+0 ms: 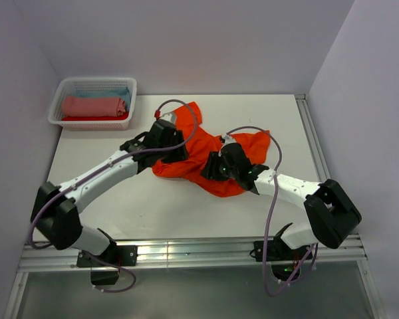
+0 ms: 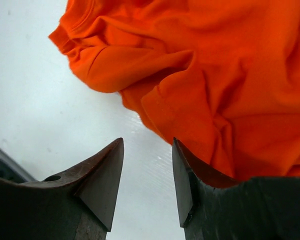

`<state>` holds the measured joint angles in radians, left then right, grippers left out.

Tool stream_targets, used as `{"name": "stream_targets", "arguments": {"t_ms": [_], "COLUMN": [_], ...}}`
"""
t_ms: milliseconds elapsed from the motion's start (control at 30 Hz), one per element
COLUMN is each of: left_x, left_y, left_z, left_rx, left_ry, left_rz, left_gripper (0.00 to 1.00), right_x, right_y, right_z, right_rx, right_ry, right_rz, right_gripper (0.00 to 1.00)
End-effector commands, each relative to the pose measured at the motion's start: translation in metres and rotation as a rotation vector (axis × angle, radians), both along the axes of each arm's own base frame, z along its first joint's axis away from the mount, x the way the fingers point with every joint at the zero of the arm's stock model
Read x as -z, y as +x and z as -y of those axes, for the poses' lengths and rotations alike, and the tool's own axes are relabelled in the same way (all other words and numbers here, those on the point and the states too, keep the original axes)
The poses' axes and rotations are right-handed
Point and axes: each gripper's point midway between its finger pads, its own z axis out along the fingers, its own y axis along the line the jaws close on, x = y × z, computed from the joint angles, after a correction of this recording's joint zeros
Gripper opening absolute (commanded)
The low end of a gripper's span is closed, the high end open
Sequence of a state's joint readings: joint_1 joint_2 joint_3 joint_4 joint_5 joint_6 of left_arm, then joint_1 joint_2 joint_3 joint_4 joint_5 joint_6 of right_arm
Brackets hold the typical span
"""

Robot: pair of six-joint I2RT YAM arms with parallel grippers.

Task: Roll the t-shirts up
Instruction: Flatten the tshirt

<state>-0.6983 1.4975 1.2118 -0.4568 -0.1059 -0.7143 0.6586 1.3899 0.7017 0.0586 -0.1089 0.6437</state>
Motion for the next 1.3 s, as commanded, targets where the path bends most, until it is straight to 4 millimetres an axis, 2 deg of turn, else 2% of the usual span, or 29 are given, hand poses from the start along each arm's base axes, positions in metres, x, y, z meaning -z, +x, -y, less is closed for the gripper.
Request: {"name": "stream_targets", "arguments": {"t_ms": [0,33,67,100,133,167,200,233,333,467,533,600,700,900,967,1000,1067,1100,1133,1267], "left_x": [-0.013,0.000,-0.007,-0.005,0.006,0.002,0.003,0.012,0.019,0.025,0.025,0.025,0.025,0.025,0.026,0.025,0.031,0.031,0.037,0.048], "left_y": [-0.011,-0.019,-0.022,-0.028,-0.035,-0.036,-0.039,-0.044,-0.050,-0.055,-0.056,-0.058,-0.058,-0.056,-0.055,-0.055,-0.054,-0.053,-0.053,-0.051], "left_z": [-0.018,-0.023,-0.021,-0.018,-0.020,-0.018,-0.017,-0.018,-0.016,-0.012,-0.008,-0.007,-0.006,-0.003,0.000,0.002,0.006,0.009,0.013,0.028], "left_rx": [-0.011,-0.005,0.003,0.024,0.030,0.039,0.044,0.047,0.067,0.098,0.116,0.121,0.126,0.135,0.142,0.150,0.164,0.171,0.177,0.206], "left_ry": [-0.033,-0.026,-0.057,-0.083,-0.086,-0.110,-0.129,-0.127,-0.143,-0.148,-0.163,-0.172,-0.172,-0.171,-0.172,-0.175,-0.162,-0.159,-0.141,-0.112], "left_rz": [0.065,0.045,0.065,0.051,0.032,0.045,0.040,0.023,0.004,-0.003,0.004,0.008,0.010,0.011,0.011,0.013,0.009,0.013,0.007,0.015], "left_gripper": [0.53,0.53,0.53,0.53,0.53,0.53,0.53,0.53,0.53,0.55,0.59,0.62,0.63,0.63,0.63,0.62,0.61,0.61,0.60,0.58], "right_x": [-0.027,-0.029,-0.034,-0.031,-0.030,-0.036,-0.033,-0.032,-0.033,-0.031,-0.016,-0.012,-0.004,0.004,0.008,0.008,0.009,0.011,0.012,0.012], "right_y": [0.015,0.015,0.014,0.011,0.009,0.015,0.014,0.013,0.012,0.009,0.010,0.010,0.006,0.014,0.022,0.024,0.029,0.029,0.028,0.030], "right_z": [0.008,0.009,0.011,0.015,0.018,0.021,0.024,0.026,0.029,0.019,0.023,0.020,0.015,0.020,0.029,0.031,0.033,0.033,0.032,0.035], "right_rx": [-0.002,-0.012,-0.043,-0.054,-0.058,-0.050,-0.054,-0.059,-0.086,-0.114,-0.095,-0.100,-0.122,-0.070,-0.016,0.005,0.042,0.048,0.052,0.082], "right_ry": [-0.076,-0.088,-0.103,-0.119,-0.140,-0.156,-0.177,-0.194,-0.229,-0.250,-0.307,-0.319,-0.338,-0.417,-0.467,-0.479,-0.490,-0.489,-0.478,-0.438], "right_rz": [0.107,0.124,0.170,0.185,0.201,0.255,0.267,0.277,0.343,0.368,0.324,0.309,0.305,0.306,0.300,0.297,0.293,0.286,0.280,0.264], "right_gripper": [0.50,0.49,0.48,0.47,0.47,0.46,0.45,0.45,0.47,0.50,0.51,0.52,0.52,0.48,0.41,0.28,0.14,0.03,0.00,0.00]}}
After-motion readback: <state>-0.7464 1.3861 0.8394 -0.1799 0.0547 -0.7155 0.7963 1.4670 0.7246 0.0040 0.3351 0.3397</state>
